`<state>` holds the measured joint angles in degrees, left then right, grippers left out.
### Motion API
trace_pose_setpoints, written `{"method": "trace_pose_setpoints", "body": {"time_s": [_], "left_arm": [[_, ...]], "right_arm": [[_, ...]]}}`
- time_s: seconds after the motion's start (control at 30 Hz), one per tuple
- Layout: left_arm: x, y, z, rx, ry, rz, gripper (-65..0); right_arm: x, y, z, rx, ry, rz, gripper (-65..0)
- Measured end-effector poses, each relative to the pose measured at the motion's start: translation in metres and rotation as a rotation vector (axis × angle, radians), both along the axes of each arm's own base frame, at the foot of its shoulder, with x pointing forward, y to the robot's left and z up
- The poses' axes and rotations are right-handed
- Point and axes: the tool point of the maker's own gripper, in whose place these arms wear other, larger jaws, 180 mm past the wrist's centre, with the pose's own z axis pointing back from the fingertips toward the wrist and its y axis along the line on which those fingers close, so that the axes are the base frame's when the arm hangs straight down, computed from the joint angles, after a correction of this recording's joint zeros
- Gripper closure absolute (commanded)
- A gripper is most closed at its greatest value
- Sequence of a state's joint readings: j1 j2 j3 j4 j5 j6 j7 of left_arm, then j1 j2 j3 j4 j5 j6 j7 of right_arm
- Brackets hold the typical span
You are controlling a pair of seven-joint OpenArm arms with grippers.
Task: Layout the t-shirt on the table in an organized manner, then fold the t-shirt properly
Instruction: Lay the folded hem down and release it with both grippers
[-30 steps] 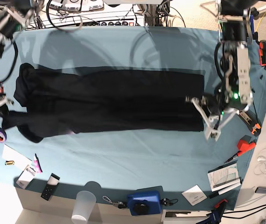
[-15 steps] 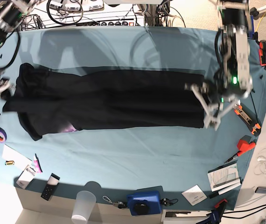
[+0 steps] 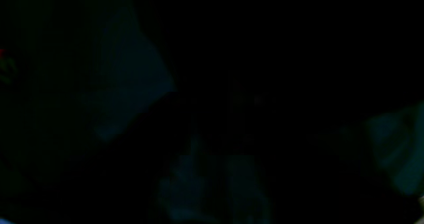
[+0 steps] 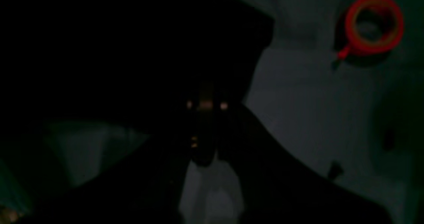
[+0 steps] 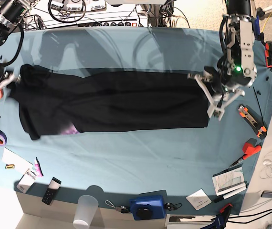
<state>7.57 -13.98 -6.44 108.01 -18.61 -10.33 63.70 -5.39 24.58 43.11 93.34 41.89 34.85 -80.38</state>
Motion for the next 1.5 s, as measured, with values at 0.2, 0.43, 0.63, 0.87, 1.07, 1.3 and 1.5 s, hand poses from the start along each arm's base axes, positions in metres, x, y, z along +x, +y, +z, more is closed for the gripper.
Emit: {"method": "trace_pose_setpoints", "body": {"time_s": [0.2,0.43,0.63,0.87,1.07,1.3,1.5], "left_arm": [[-0.001,0.021,-0.001,0.113,0.007,0.057,-36.1],[0.012,0.03,0.058,0.223,-0.16,0.078,-36.1],[0.016,0.029,0.065,0.195,-0.21,0.122,-36.1],[0.034,0.003,0.031,0.055,-0.12,0.173,-36.1],[0.05,0.008,0.001,-0.025,0.015,0.279,-36.1],[0.049,0.022,-0.014,-0.329,0.069,0.356,-36.1],[0.044,0.025,-0.011,-0.471,0.059,0.349,-36.1]], "right_arm": [[0.0,0.003,0.0,0.019,-0.013,0.005,-22.3],[0.001,0.003,0.001,0.021,-0.015,0.003,-22.3],[0.001,0.003,0.001,0.021,-0.016,0.002,-22.3],[0.001,0.002,0.001,0.03,-0.015,-0.017,-22.3],[0.0,0.002,0.0,0.036,-0.007,-0.032,-22.3],[0.0,0.002,0.0,0.036,-0.007,-0.032,-22.3],[-0.001,0.001,0.0,0.034,-0.006,-0.033,-22.3]]}}
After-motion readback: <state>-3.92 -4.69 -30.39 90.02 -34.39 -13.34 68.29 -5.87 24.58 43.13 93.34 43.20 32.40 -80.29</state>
